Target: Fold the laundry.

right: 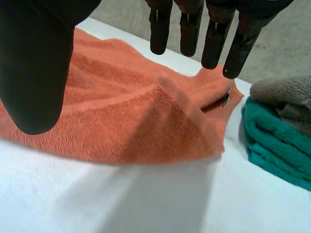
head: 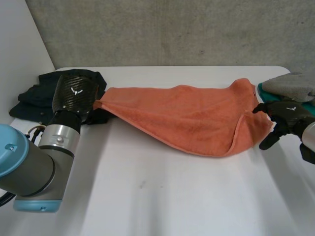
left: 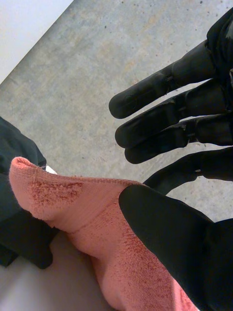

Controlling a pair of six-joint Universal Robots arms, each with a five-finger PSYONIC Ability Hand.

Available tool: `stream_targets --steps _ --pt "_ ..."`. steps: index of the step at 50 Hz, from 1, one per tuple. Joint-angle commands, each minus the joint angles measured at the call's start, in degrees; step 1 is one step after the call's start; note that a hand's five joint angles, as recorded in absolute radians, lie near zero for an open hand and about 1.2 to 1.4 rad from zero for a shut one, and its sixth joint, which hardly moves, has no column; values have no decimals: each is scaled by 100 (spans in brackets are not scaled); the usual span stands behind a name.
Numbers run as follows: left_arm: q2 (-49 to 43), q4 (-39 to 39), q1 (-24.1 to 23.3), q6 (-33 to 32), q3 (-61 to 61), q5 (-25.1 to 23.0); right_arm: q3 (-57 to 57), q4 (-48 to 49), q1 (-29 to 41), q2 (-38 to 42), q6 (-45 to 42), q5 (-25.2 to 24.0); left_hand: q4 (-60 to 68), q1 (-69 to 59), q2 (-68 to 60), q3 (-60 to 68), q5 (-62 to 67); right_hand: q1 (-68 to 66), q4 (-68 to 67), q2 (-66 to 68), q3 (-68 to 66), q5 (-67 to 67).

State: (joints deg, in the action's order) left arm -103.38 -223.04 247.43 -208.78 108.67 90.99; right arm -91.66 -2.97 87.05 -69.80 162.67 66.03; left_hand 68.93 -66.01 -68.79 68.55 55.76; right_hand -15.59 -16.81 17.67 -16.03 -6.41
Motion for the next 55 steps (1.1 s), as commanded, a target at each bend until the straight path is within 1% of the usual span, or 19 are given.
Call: stream_targets --steps 1,2,3,6,13,17,18,23,31,36,37,40,46,47,50,51,52,53,55 --pt "-6 76 -2 13 -4 -2 227 -275 -119 107 -1271 -47 1107 -1399 -1121 1145 1424 -306 -184 98 -262 -224" --pt "-15 76 -2 22 5 -2 219 -283 -110 115 -1465 -38 1107 -1399 -1121 1145 1424 -390 -269 182 -346 -308" --pt "-15 76 -2 22 5 -2 210 -266 -101 133 -1841 -21 1107 -1399 -1121 1145 1424 -491 -369 283 -447 -409" --pt "-6 76 -2 22 5 -2 218 -213 -92 212 -2396 -91 1107 -1399 -1121 1145 1424 -526 -404 317 -482 -443" --pt "-6 76 7 22 -4 -2 543 121 -40 449 -2960 -161 1107 -1399 -1121 1145 1424 -694 -572 486 -650 -612" --pt "-15 76 -2 13 5 -2 991 156 145 730 -3259 -152 1107 -1399 -1121 1145 1424 -744 -622 536 -700 -662" --pt "-15 76 -2 13 5 -2 1235 156 302 896 -3338 -144 1107 -1399 -1121 1145 1424 -744 -623 536 -700 -662" --pt "-6 103 -2 13 14 -2 2036 60 681 1450 -3497 -47 1107 -1399 -1121 1145 1424 -996 -875 788 -952 -914" --pt "-6 191 7 22 14 -2 3153 -406 936 2356 -3532 -47 1107 -1399 -1121 1145 1424 -1148 -1026 939 -1104 -1066" --pt "-6 199 7 22 22 -2 3909 -749 971 2980 -3523 41 1107 -1399 -1121 1145 1424 -1417 -1295 1208 -1373 -1335" --pt "-6 199 7 22 31 -2 4127 -854 971 3163 -3523 119 1107 -1399 -1121 1145 1424 -1534 -1412 1326 -1490 -1452" --pt "-6 199 7 22 49 -11 4497 -1038 980 3410 -3523 217 1107 -1399 -1121 1145 1424 -1802 -1681 1594 -1759 -1720" --pt "-6 191 7 13 40 -20 4841 -1285 980 3736 -3514 226 1107 -1399 -1121 1145 1424 -2123 -2001 1914 -2079 -2041" --pt "-6 191 7 13 40 -20 4876 -1303 980 3780 -3514 226 1107 -1399 -1121 1145 1424 -2257 -2135 2049 -2213 -2175" --pt "-6 191 16 13 22 -20 4929 -1347 980 3833 -3514 243 1107 -1399 -1121 1145 1424 -3247 -3125 3039 -3203 -3165" --pt "-15 191 16 13 22 -20 4929 -1364 980 3833 -3514 243 1107 -1399 -1121 1145 1424 -3750 -3629 3542 -3706 -3668" --pt "-15 199 16 13 14 -20 4929 -1382 980 3833 -3514 252 1107 -1399 -1121 1145 1424 -5188 -5066 4979 -5144 -5105" --pt "-15 199 25 4 14 -11 4921 -1391 980 3798 -3506 261 1107 -1399 -1121 1145 1424 -6168 -6046 5959 -6124 -6086" --pt "-6 208 51 4 14 -11 4842 -1339 989 3719 -3479 252 1107 -1399 -1121 1145 1424 -6441 -6319 6232 -6397 -6359"
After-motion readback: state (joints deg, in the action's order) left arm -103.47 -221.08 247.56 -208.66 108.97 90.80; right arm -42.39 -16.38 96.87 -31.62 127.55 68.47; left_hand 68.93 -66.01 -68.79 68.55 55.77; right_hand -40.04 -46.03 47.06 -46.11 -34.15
